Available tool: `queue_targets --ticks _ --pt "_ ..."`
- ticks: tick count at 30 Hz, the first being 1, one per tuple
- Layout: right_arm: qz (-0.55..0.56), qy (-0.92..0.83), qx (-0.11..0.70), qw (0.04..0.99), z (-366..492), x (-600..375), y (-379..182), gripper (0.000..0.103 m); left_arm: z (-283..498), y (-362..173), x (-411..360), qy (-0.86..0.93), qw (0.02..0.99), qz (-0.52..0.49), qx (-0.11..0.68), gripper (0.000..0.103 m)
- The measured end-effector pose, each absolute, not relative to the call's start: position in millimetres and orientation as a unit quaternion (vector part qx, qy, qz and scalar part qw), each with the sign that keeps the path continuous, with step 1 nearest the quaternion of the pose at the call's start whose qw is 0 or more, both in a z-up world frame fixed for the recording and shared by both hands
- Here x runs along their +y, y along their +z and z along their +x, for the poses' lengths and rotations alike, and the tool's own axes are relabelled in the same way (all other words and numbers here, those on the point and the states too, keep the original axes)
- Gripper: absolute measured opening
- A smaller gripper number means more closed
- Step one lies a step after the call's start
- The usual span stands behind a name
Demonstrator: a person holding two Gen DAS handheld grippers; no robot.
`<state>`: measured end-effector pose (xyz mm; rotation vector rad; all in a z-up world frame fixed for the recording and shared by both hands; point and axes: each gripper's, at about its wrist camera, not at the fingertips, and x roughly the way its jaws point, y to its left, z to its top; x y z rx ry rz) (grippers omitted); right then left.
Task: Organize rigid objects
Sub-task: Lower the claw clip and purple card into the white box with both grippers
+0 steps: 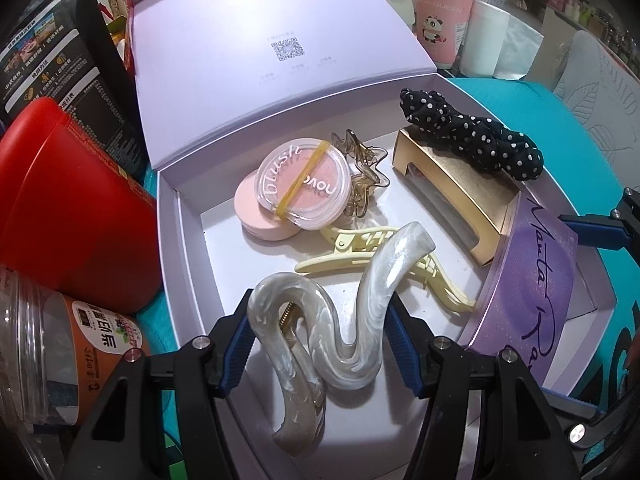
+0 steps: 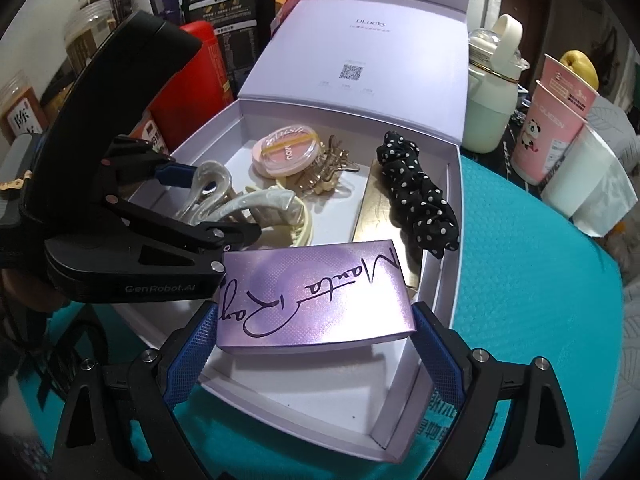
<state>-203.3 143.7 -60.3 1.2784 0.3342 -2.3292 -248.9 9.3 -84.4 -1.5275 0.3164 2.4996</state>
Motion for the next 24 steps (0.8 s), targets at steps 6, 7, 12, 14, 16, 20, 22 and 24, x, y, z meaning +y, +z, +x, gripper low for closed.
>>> queue_targets --ticks 6,7,12,14,16,20,22,24 --pt "0.489 -0.827 0.138 0.24 -213 137 -66 0.094 -251 -84 8 0.838 0.104 -0.527 0.101 0.061" --pt "0.496 -0.823 0.139 0.241 -215 136 -68 0.094 -251 -84 8 0.839 0.104 -0.525 0.099 0.061" --pt "0.502 -0.819 0.141 0.239 -222 133 -71 0.094 -250 -84 8 0.84 0.105 -0.524 0.095 0.061" --pt "0.503 -0.819 0.145 0.236 -223 131 -72 0.094 -250 -83 7 0.842 0.107 -0.521 0.094 0.061" --pt "0.503 -0.819 0.147 0.234 -224 131 -72 0.094 -249 -83 6 0.844 0.111 -0.516 0.092 0.061" --pt "0.496 -0.824 0.155 0.227 -221 131 -66 0.094 -242 -77 4 0.855 0.108 -0.497 0.102 0.061" --pt "0.491 -0.827 0.155 0.227 -219 133 -60 0.094 -238 -72 3 0.86 0.107 -0.487 0.105 0.061" --pt "0.483 -0.832 0.156 0.222 -216 136 -53 0.095 -235 -67 2 0.866 0.108 -0.477 0.105 0.061"
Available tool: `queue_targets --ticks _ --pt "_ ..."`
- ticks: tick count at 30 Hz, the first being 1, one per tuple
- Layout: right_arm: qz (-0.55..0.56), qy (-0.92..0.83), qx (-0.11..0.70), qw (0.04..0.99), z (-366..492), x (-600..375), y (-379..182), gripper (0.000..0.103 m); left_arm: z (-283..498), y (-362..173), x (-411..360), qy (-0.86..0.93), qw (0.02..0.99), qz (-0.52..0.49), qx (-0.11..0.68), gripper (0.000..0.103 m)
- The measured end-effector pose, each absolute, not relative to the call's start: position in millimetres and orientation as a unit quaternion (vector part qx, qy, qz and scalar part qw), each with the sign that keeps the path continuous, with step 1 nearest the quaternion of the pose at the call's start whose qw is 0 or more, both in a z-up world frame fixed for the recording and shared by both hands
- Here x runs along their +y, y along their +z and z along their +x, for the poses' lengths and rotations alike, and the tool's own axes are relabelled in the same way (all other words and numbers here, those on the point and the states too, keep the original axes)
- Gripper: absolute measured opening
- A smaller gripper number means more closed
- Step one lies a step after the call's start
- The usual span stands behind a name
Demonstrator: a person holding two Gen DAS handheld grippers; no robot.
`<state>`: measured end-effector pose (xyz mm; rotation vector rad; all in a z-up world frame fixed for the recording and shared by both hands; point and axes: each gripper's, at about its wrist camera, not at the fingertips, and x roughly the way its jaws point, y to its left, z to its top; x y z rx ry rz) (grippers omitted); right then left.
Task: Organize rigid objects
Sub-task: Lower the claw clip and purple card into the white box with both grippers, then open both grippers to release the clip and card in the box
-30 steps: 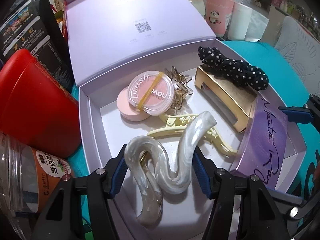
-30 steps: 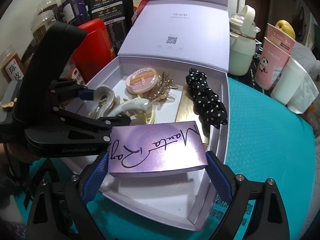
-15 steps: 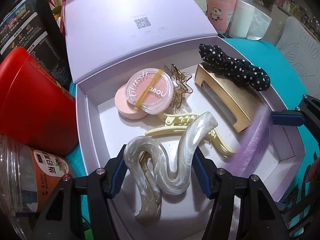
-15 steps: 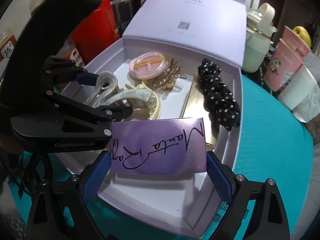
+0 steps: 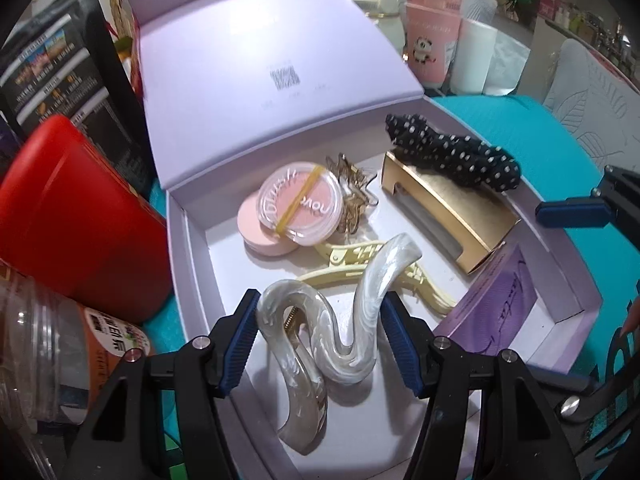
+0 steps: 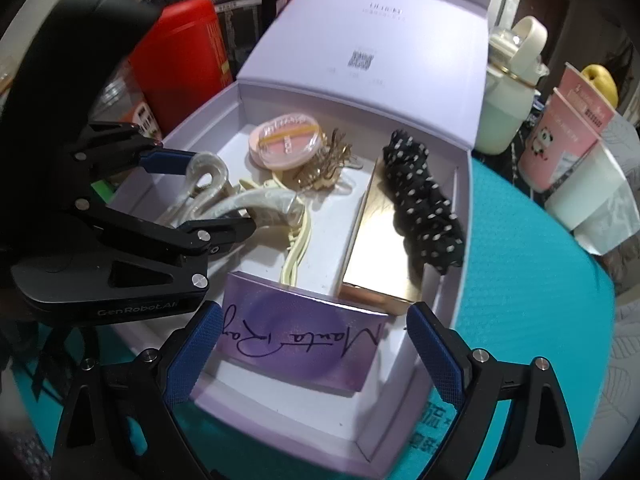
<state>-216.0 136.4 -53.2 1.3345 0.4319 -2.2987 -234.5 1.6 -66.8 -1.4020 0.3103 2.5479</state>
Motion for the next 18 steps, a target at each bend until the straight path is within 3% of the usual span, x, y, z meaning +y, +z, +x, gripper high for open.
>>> queue_targets --ticks 15,18 --pt "0.466 -0.849 0.161 0.19 -212 149 -55 0.095 -238 -68 9 0.862 0.102 -0.49 0.081 0.063" --pt "0.46 -0.852 0.161 0.19 -210 150 -50 0.095 -234 -64 9 0.867 0.096 -0.483 0.077 0.085"
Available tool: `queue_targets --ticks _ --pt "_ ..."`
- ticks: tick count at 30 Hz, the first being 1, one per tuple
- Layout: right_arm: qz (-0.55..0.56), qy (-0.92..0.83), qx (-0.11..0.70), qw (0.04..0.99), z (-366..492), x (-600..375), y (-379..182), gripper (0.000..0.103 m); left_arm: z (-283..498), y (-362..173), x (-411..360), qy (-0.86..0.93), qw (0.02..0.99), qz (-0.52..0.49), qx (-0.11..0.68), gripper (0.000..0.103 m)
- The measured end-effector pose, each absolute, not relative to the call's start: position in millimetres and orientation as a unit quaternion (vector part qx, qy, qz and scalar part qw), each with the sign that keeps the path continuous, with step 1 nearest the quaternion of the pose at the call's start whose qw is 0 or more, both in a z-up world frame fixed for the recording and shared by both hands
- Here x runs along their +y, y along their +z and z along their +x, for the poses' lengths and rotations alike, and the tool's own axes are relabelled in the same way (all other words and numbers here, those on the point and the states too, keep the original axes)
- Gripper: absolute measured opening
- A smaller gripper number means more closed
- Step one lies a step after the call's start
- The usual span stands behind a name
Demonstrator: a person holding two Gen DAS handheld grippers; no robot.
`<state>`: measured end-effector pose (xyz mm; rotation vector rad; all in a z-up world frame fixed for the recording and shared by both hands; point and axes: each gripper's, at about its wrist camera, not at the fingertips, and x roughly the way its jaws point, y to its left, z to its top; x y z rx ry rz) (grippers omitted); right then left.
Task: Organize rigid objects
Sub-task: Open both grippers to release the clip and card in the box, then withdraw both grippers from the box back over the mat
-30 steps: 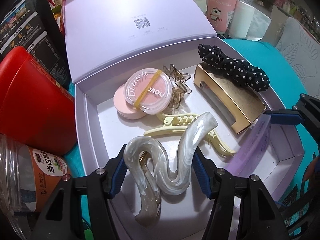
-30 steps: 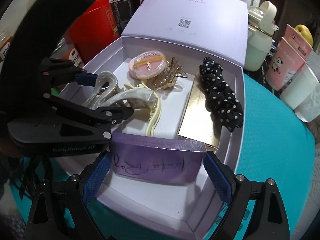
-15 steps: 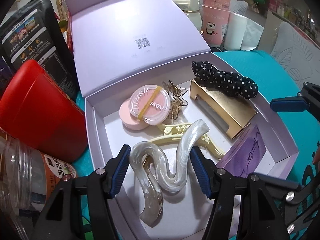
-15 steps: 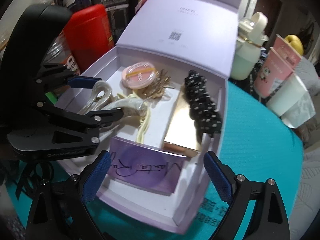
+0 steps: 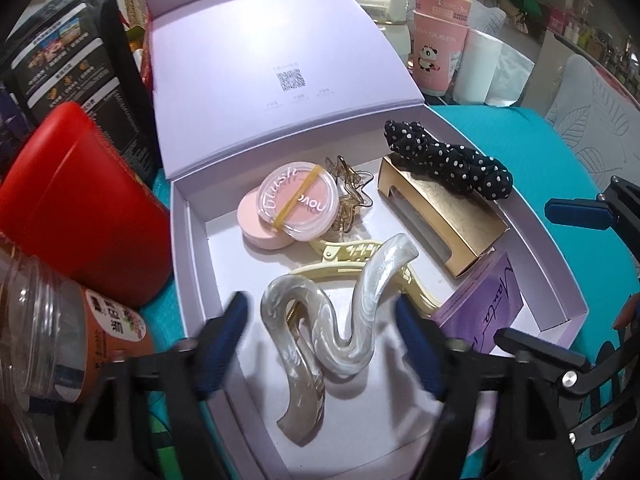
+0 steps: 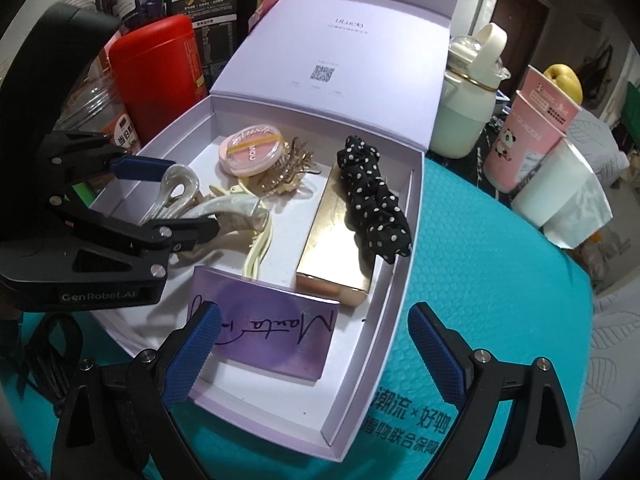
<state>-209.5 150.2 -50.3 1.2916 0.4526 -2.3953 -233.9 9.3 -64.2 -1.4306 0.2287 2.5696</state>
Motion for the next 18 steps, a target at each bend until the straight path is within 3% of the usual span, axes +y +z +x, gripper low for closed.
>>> queue_targets --ticks 1,18 --pt "0.457 -0.854 0.161 0.19 -208 151 -48 0.095 -232 -63 10 0.869 0.095 -0.48 0.076 0.09" --pt "0.406 -0.888 0.13 0.169 -181 173 2 0.097 -194 -4 -6 0.903 0.072 -0.42 0.057 0.09"
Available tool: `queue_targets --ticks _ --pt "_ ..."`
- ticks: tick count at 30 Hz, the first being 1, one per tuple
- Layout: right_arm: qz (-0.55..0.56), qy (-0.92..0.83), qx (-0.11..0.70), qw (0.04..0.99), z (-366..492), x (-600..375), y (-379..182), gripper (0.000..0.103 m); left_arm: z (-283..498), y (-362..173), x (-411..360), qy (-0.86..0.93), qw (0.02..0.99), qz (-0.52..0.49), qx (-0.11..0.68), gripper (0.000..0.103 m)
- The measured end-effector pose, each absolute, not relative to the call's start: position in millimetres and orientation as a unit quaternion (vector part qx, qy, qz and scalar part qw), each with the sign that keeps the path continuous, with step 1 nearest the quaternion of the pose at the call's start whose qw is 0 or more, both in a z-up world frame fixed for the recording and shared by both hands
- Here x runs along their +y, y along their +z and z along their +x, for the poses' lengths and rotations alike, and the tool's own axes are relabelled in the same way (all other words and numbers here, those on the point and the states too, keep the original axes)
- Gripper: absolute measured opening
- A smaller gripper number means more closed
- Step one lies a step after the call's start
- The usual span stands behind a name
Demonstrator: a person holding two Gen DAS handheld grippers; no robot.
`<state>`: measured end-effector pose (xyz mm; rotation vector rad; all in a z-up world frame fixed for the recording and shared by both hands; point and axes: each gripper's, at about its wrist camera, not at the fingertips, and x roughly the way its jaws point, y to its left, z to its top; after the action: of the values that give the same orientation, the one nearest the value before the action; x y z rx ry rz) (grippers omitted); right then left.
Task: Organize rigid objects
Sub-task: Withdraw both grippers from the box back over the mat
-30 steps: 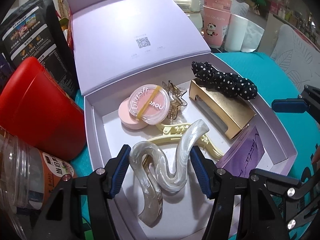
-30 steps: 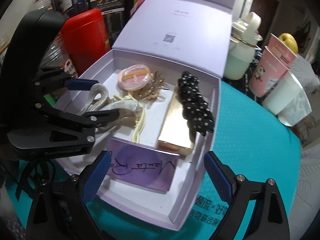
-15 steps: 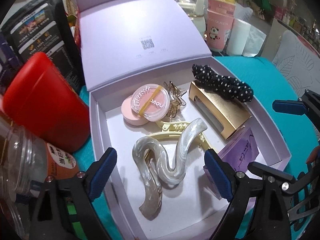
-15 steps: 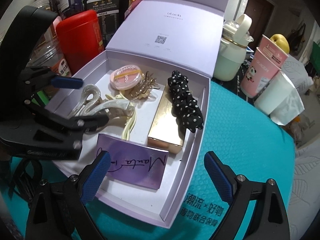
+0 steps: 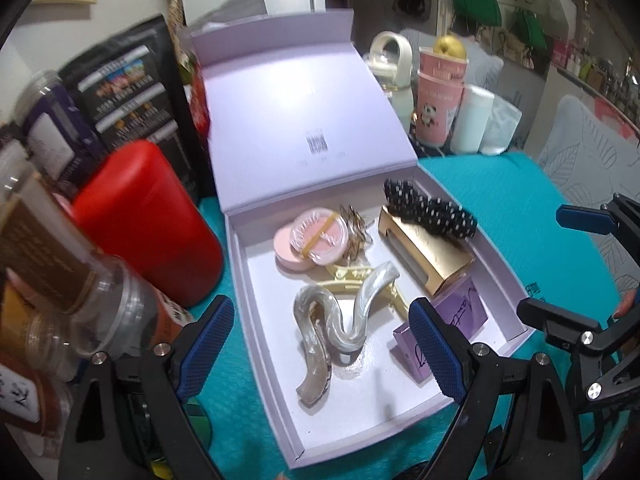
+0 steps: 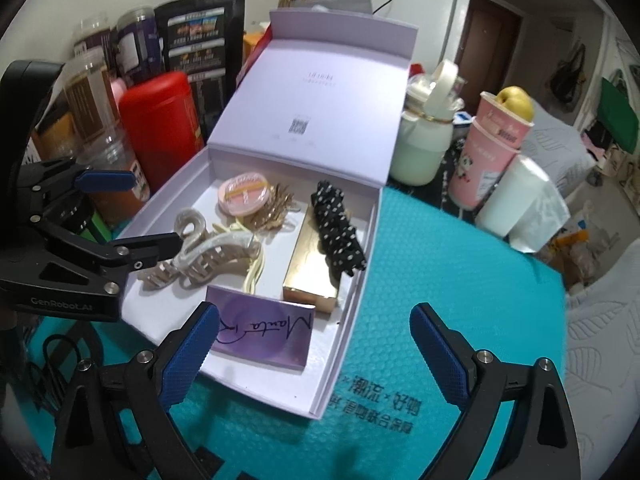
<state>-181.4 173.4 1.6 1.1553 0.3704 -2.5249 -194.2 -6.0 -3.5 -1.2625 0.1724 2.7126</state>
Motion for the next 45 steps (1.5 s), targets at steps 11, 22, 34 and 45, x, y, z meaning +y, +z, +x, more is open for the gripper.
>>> queue_targets --ticks 11,22,34,45 --pt "0.358 -0.913 0.107 0.163 -154 180 47 0.097 -162 44 -9 0.925 0.056 -0.371 0.058 0.09" --pt "0.311 -0.931 0.1 0.163 -121 177 82 0.097 -126 73 -14 0.941 0.036 -0.332 0.053 0.09" --pt "0.321 -0.935 0.062 0.137 -82 183 81 0.1 -87 67 -20 0.938 0.013 -0.344 0.046 0.09" --pt "0.352 -0.928 0.052 0.108 -54 182 58 0.1 -55 48 -21 0.932 -0.001 -0.36 0.04 0.09"
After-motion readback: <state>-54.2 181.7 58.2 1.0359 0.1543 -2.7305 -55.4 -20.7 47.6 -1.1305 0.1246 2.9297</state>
